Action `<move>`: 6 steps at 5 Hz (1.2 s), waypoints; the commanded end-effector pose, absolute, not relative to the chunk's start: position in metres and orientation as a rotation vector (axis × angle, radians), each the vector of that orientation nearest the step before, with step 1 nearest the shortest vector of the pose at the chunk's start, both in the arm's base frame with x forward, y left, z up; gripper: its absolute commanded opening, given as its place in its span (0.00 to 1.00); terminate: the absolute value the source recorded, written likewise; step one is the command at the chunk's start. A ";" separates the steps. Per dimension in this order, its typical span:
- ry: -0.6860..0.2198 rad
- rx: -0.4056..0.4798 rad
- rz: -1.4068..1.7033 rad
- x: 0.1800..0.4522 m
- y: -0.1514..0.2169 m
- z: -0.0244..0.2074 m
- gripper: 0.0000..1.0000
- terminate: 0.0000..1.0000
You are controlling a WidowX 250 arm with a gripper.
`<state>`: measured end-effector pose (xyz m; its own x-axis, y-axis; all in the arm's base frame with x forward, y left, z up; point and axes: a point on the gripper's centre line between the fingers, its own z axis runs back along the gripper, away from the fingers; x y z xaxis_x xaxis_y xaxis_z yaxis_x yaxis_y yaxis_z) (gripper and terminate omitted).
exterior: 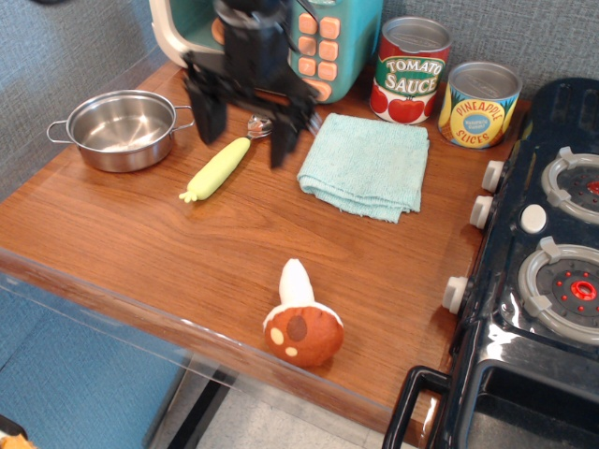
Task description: Place the silver pot on the blue rag.
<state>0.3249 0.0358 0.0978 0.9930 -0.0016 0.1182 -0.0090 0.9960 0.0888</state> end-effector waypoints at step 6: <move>0.055 0.060 0.021 0.338 0.156 0.047 1.00 0.00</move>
